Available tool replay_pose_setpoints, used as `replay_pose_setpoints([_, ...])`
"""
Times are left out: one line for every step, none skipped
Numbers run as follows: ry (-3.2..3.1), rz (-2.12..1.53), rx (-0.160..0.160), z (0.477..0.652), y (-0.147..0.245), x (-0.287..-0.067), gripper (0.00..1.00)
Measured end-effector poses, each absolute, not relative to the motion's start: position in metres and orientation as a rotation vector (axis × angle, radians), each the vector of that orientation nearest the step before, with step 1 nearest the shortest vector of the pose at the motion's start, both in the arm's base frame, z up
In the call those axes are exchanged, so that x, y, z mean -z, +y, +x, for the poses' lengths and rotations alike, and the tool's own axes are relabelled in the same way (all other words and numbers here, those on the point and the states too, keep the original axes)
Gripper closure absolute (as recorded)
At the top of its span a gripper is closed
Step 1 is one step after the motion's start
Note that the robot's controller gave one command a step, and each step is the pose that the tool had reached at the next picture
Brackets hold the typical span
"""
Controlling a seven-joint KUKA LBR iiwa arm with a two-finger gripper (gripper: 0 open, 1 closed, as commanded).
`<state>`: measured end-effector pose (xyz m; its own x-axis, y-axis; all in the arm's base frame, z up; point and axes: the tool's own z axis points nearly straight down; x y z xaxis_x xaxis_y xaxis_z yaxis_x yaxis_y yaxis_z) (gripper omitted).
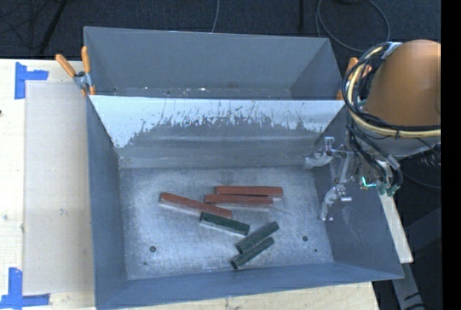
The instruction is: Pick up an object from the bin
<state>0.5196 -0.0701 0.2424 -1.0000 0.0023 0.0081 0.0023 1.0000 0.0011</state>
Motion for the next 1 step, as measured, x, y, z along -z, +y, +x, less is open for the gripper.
replay_pose_setpoints([-3.14, 0.0, 0.0, 0.521, -0.0699, -0.2457, 0.0])
